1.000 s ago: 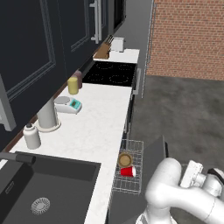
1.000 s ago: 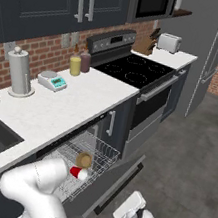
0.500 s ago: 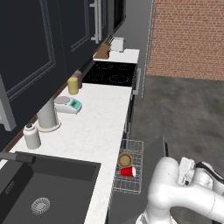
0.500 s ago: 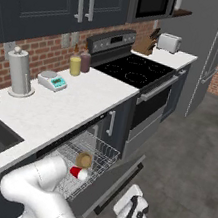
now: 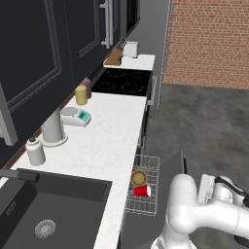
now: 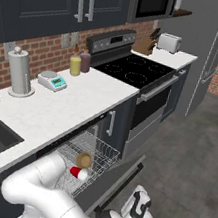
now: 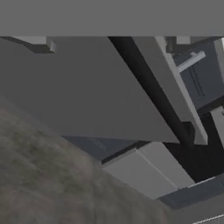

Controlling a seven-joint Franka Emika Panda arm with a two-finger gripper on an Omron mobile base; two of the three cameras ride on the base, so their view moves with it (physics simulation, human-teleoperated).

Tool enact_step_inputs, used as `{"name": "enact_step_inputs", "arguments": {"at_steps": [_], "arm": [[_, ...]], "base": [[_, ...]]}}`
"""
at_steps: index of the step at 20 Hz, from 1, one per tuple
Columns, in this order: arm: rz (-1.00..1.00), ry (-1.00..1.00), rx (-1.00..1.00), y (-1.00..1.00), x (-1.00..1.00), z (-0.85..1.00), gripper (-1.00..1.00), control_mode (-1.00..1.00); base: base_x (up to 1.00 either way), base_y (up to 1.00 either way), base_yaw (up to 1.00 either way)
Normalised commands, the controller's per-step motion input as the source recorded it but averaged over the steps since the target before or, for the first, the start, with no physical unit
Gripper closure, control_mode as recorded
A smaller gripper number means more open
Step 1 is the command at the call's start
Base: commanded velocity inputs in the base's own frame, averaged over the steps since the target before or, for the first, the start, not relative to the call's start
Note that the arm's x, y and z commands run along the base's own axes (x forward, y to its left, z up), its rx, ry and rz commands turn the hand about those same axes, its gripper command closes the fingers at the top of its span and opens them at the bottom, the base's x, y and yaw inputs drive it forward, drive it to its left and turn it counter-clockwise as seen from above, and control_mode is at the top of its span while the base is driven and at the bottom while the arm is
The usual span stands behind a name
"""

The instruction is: Pick up the cup and bowl from the counter, place them in the dishwasher, and close the dishwasher door.

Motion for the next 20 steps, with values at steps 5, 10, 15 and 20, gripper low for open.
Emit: {"name": "enact_step_inputs", "arguments": {"at_steps": [5,10,15,20], "arm": [[0.22,-0.18,0.06,0.09,0.00,-0.89,-1.00,-1.00],[0.35,-0.21,0.17,0.76,0.00,-0.92,-1.00,-1.00],[0.39,-0.12,0.27,0.99,0.00,-1.00,-1.00,-1.00],[0.37,-0.14,0.27,1.00,0.00,-0.77,-1.00,-1.00]], "base": [[0.00,0.00,0.00],[0.00,0.00,0.00],[0.00,0.00,0.00],[0.00,0.00,0.00]]}}
